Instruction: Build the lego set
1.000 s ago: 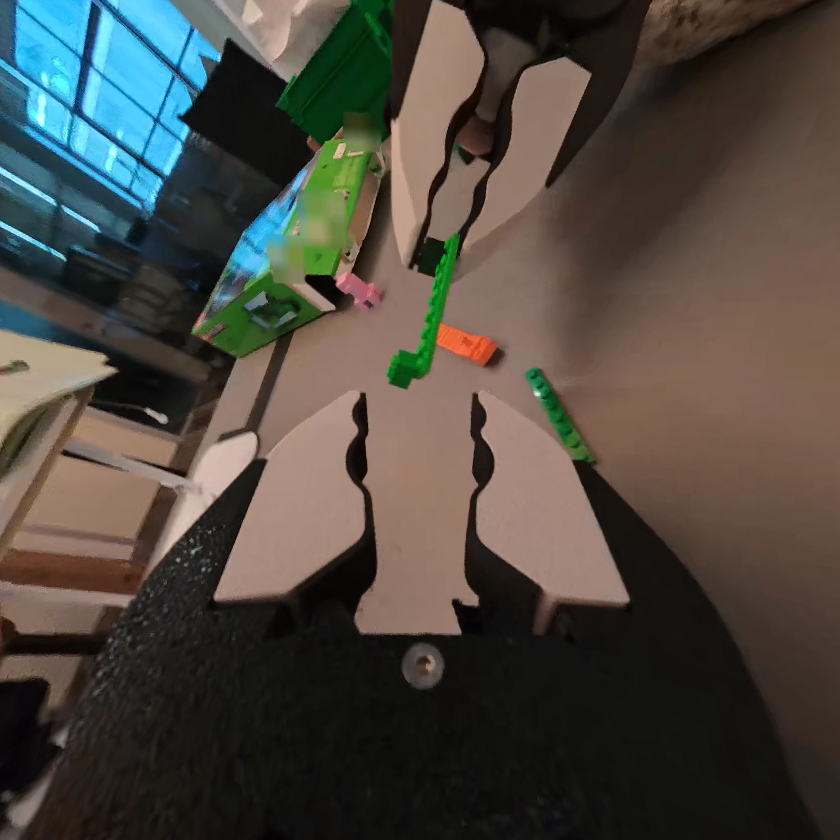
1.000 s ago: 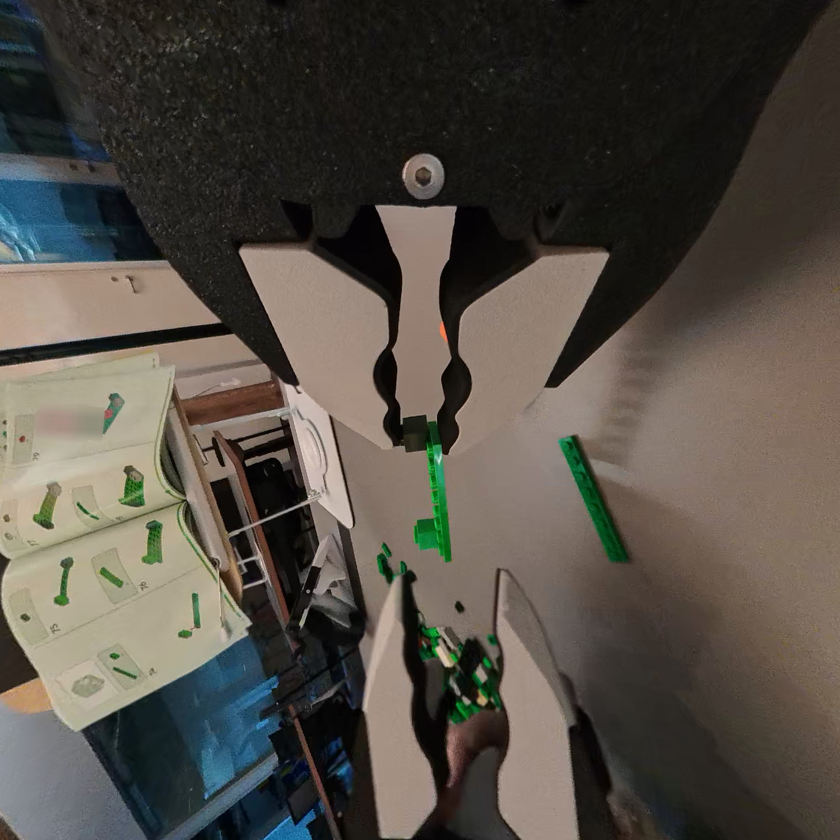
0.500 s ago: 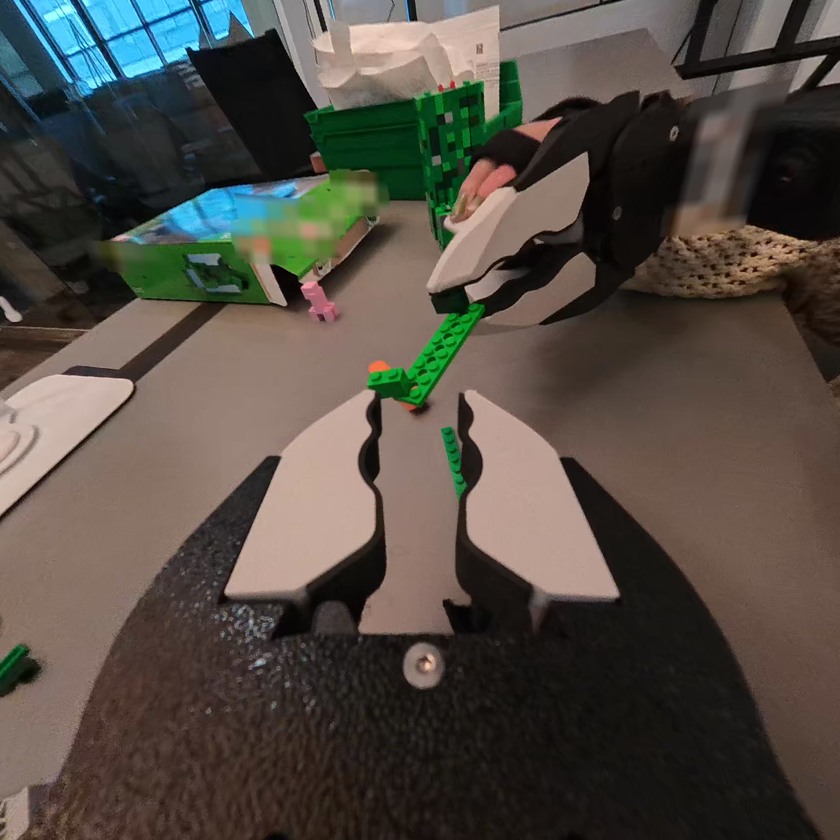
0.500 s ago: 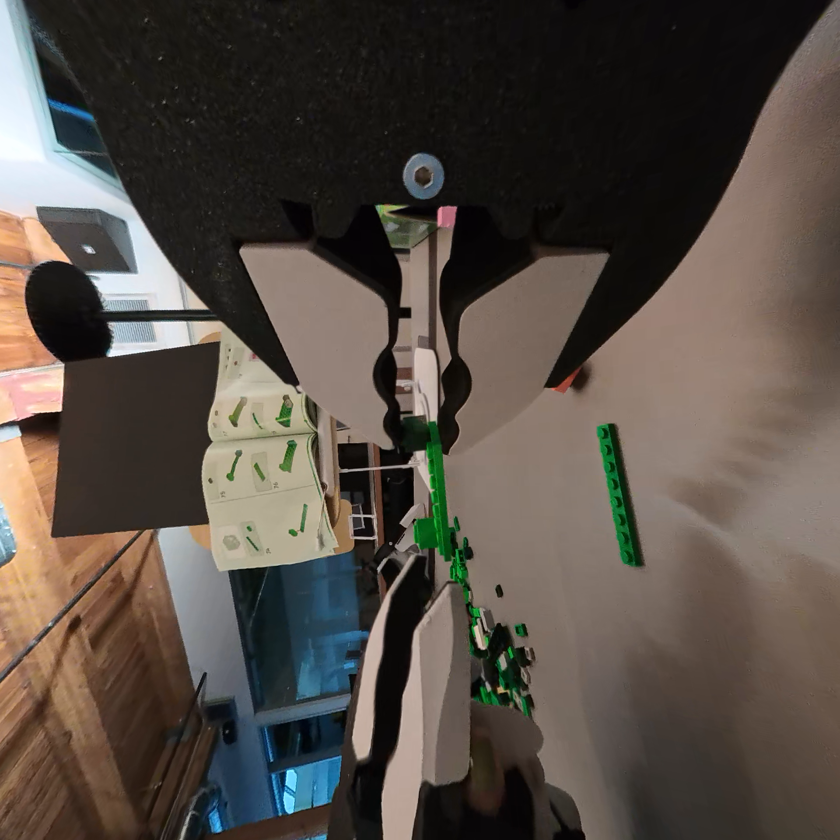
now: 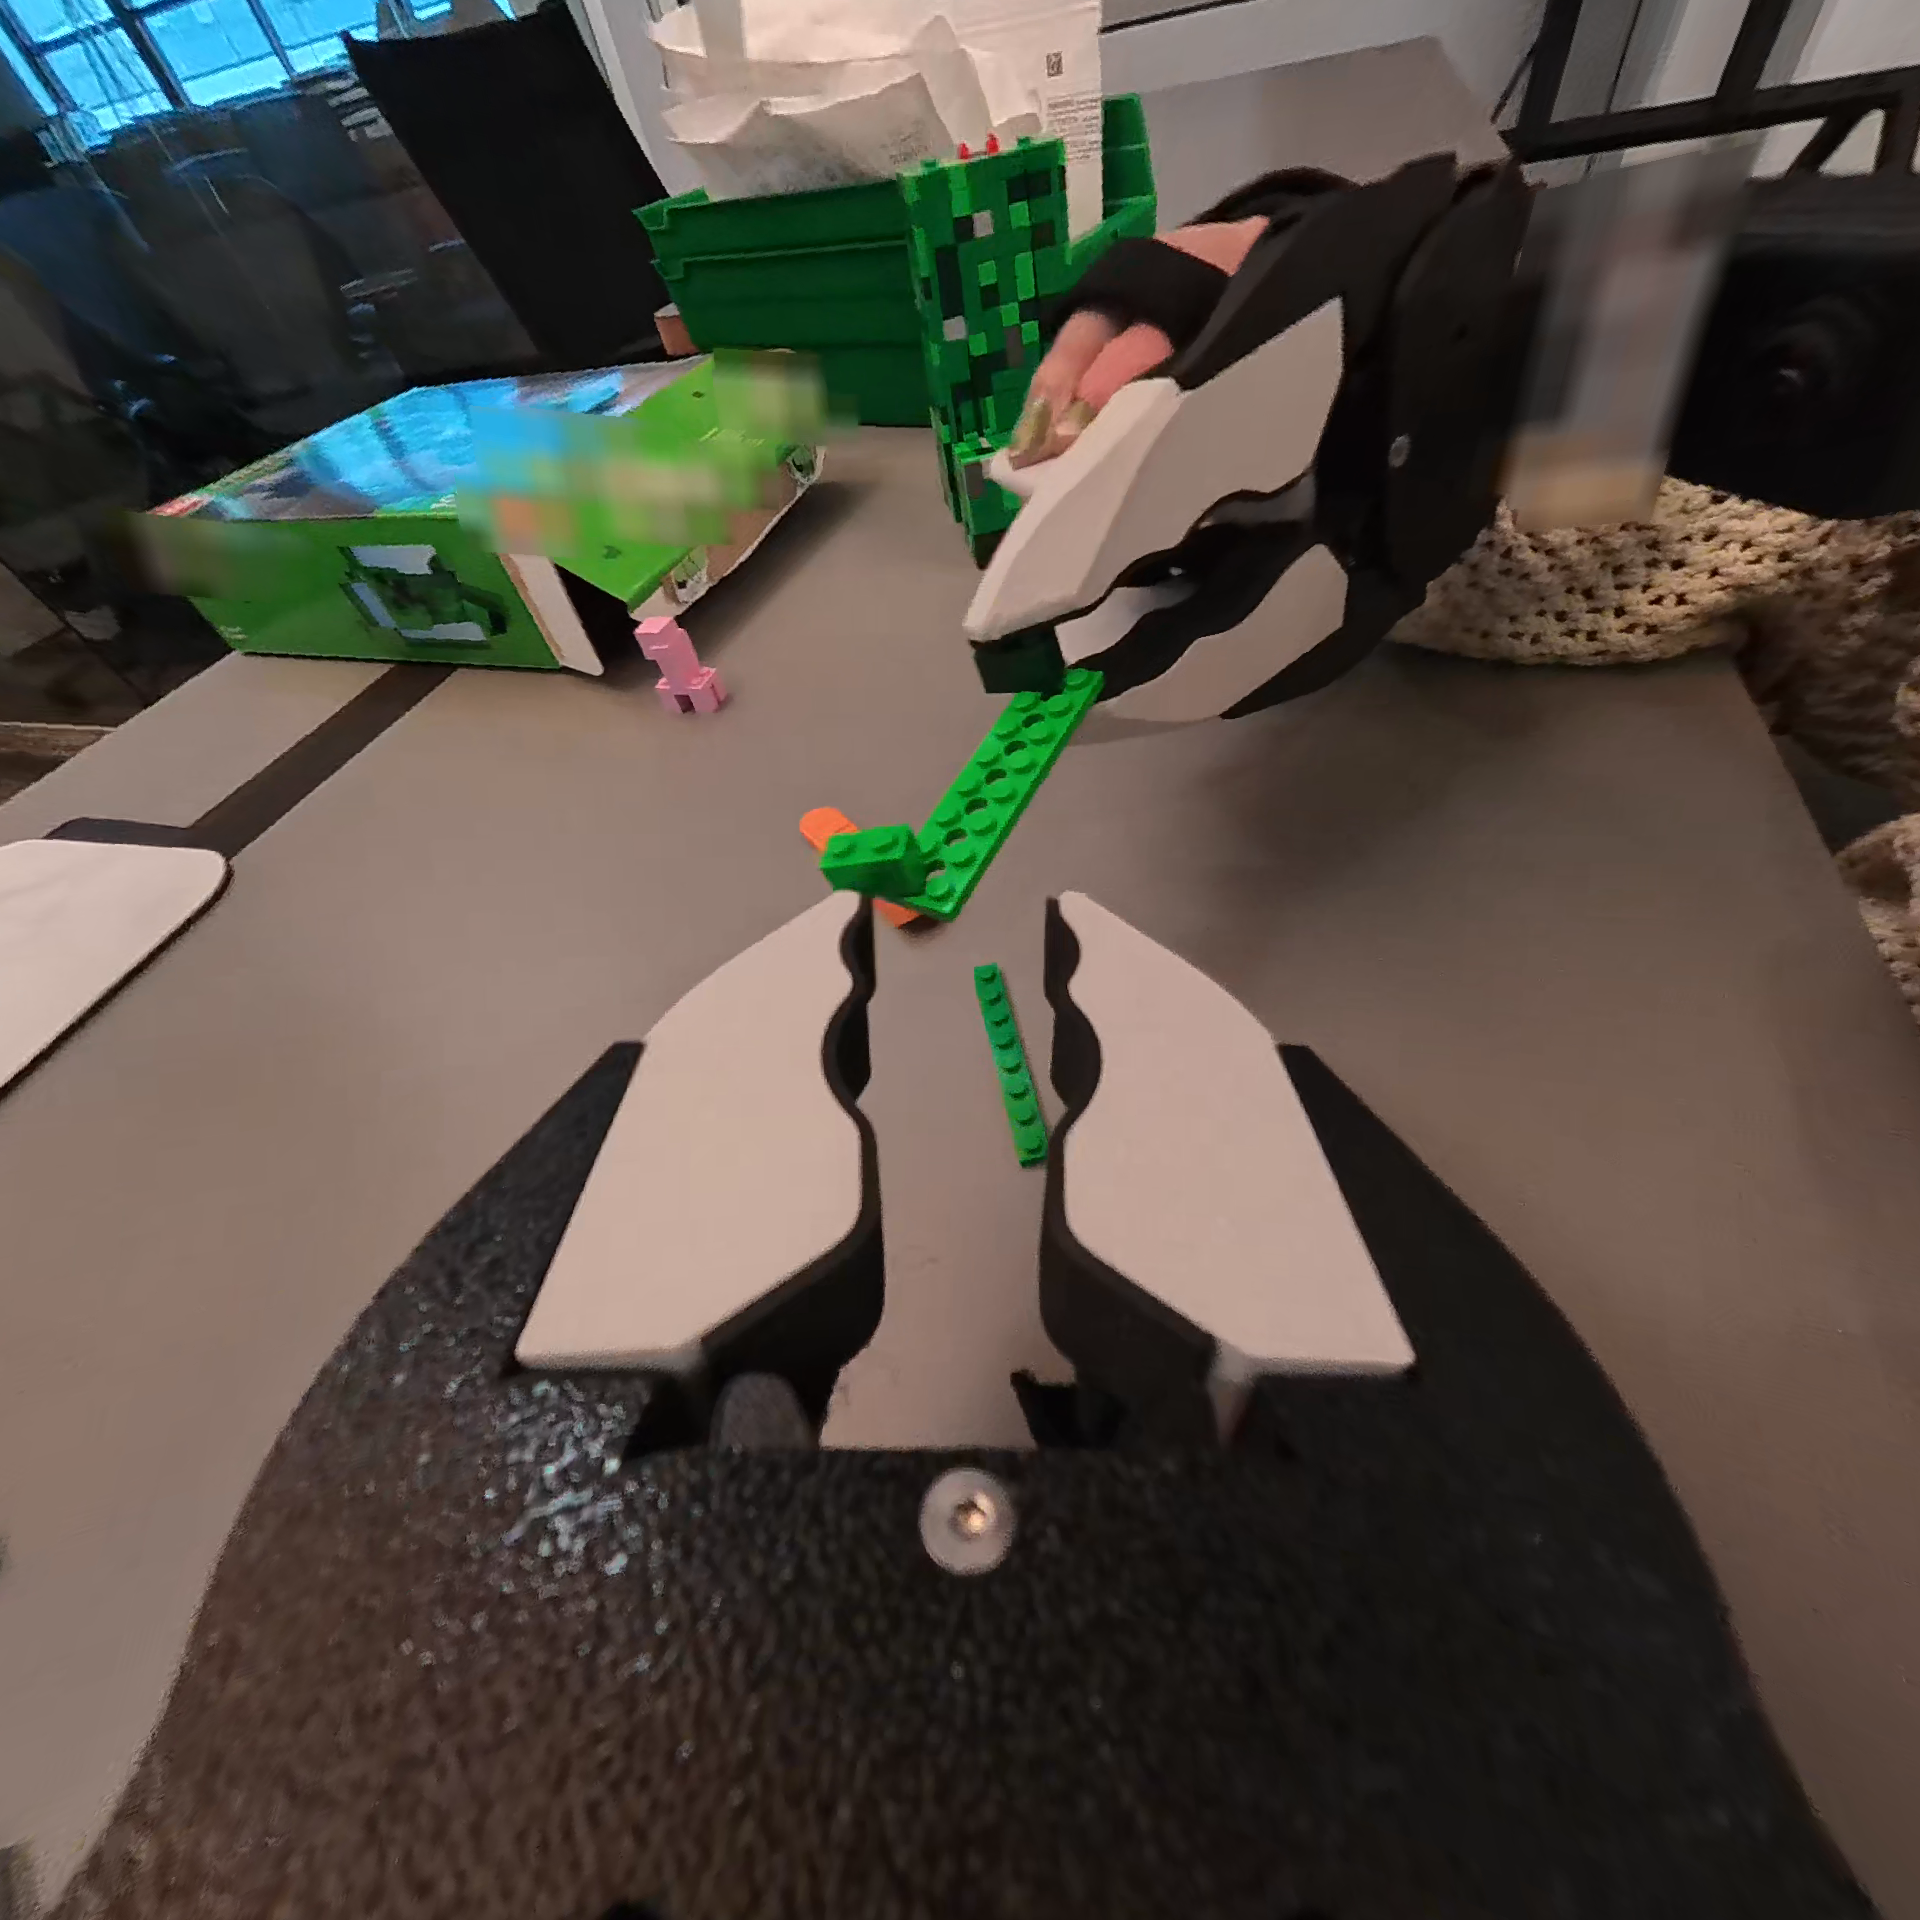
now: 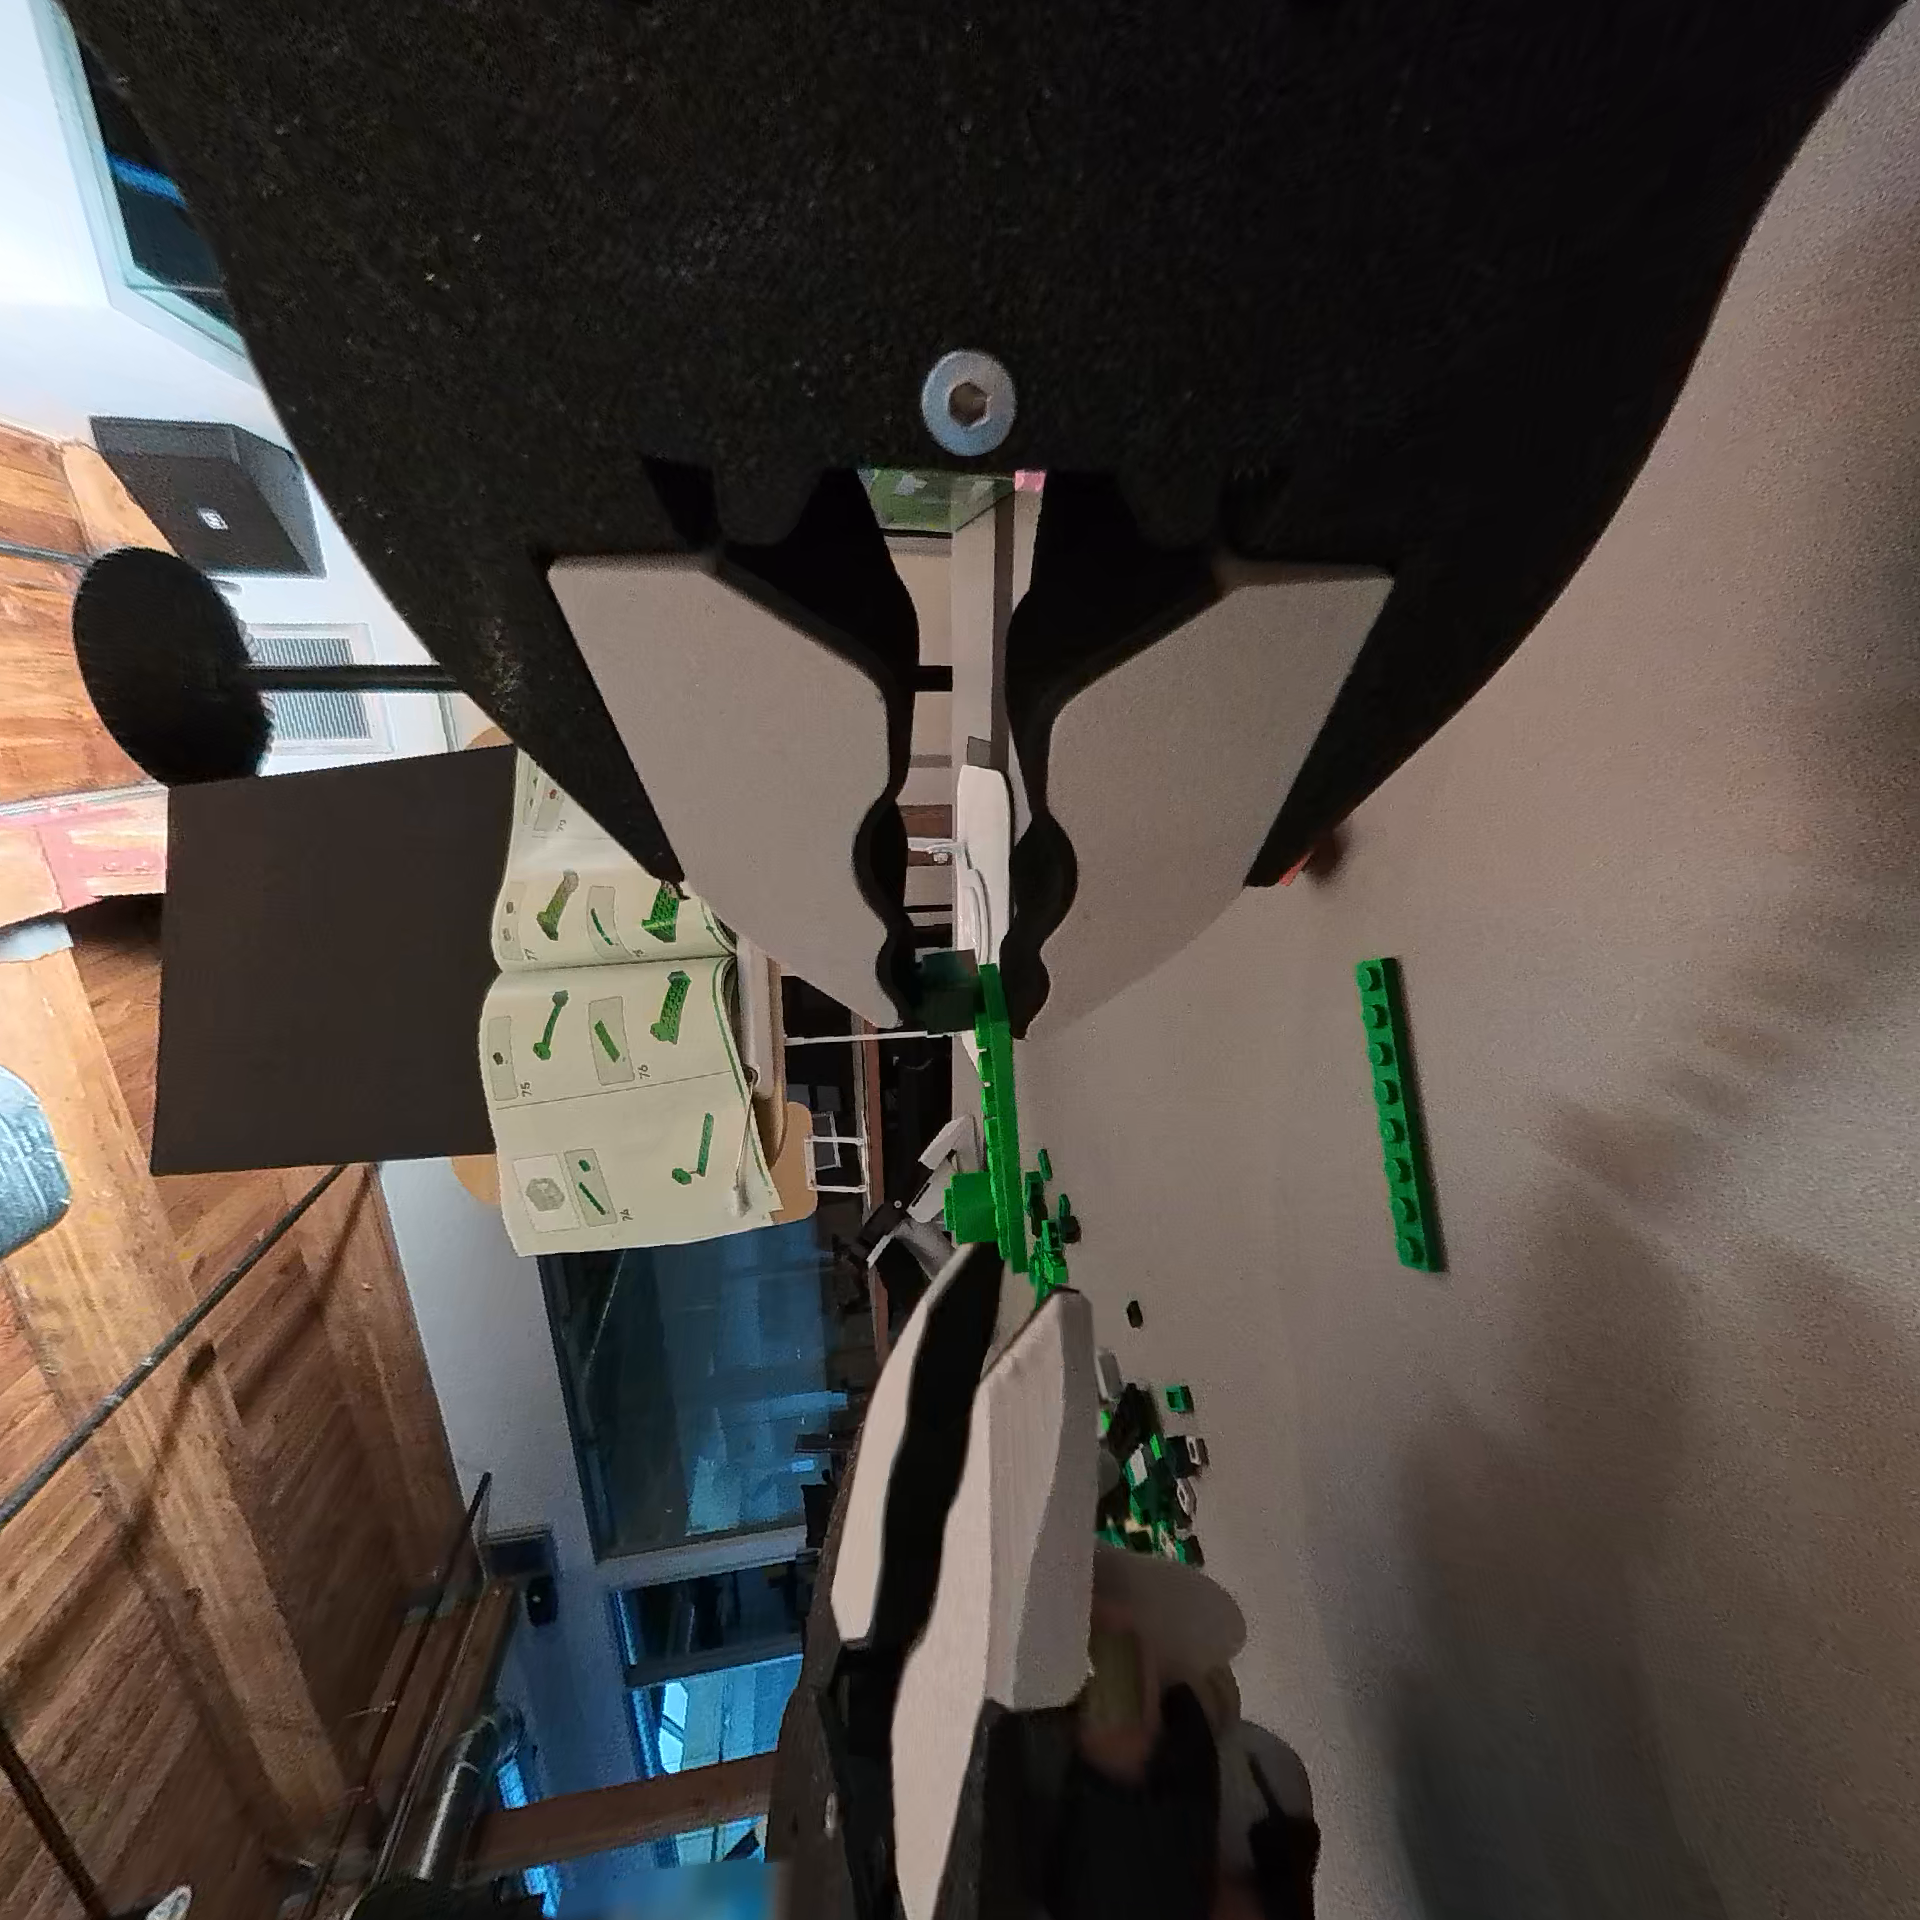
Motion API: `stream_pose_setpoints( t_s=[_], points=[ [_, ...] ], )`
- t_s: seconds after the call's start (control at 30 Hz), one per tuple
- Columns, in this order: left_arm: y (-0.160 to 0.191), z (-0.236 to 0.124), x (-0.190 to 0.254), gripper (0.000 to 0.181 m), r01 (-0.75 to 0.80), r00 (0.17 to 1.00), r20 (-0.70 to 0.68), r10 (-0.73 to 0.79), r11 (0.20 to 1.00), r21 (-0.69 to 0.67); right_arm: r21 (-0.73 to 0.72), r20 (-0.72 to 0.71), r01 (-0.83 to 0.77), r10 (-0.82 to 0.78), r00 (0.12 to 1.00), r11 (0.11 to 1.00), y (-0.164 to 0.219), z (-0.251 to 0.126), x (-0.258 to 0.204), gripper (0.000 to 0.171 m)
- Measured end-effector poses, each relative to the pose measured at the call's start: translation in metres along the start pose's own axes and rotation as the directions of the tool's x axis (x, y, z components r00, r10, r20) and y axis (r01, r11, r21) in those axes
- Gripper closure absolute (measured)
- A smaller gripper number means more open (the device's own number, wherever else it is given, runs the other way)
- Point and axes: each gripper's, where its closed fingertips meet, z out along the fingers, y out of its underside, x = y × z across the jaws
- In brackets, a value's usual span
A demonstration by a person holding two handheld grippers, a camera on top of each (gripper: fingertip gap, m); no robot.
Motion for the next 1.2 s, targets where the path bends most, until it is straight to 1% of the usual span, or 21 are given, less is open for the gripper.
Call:
stream_pose_setpoints(
  t_s=[0.07, 0.23, 0.3, 0.47, 0.53, 0.73, 0.87, 0.97, 1.07, 1.2],
  points=[
    [-0.002, -0.002, -0.003, 0.150, 0.013, 1.000, 0.017, -0.013, 1.000, 0.014, 0.002, -0.001, 0.007, -0.007, 1.000, 1.000, 0.000, 0.000, 0.000, 0.156],
    [-0.005, -0.003, -0.003, 0.154, 0.030, 1.000, 0.004, -0.030, 0.999, 0.031, 0.025, 0.005, 0.012, -0.012, 1.000, 1.000, -0.005, -0.002, -0.001, 0.156],
    [-0.007, -0.005, -0.002, 0.156, 0.047, 0.999, -0.022, -0.046, 0.998, 0.053, 0.037, 0.007, 0.009, -0.009, 1.000, 0.999, -0.008, -0.003, 0.000, 0.156],
    [-0.016, -0.012, 0.004, 0.158, 0.147, 0.981, -0.145, -0.129, 0.981, 0.126, 0.064, 0.006, -0.005, 0.005, 1.000, 0.998, -0.012, -0.007, 0.003, 0.156],
    [-0.018, -0.013, 0.003, 0.157, 0.158, 0.978, -0.155, -0.136, 0.978, 0.137, 0.065, 0.006, 0.003, -0.004, 1.000, 0.998, -0.014, -0.007, 0.003, 0.156],
    [-0.014, -0.011, 0.003, 0.157, 0.148, 0.981, -0.141, -0.132, 0.983, 0.110, 0.080, 0.013, 0.035, -0.036, 0.999, 0.996, -0.020, -0.009, 0.001, 0.156],
    [-0.010, -0.010, 0.006, 0.165, 0.147, 0.978, -0.163, -0.131, 0.985, 0.091, 0.086, 0.016, 0.061, -0.063, 0.998, 0.994, -0.025, -0.010, -0.001, 0.156],
    [-0.008, -0.009, 0.007, 0.165, 0.148, 0.974, -0.182, -0.132, 0.986, 0.078, 0.094, 0.024, 0.061, -0.064, 0.998, 0.994, -0.026, -0.010, -0.003, 0.156],
    [-0.005, -0.010, 0.011, 0.165, 0.137, 0.969, -0.215, -0.120, 0.988, 0.068, 0.112, 0.038, 0.056, -0.061, 0.997, 0.992, -0.028, -0.011, -0.006, 0.156],
    [-0.004, -0.013, 0.019, 0.166, 0.136, 0.946, -0.305, -0.108, 0.988, 0.071, 0.148, 0.057, 0.033, -0.042, 0.997, 0.989, -0.034, -0.013, -0.009, 0.156]
  ],
)
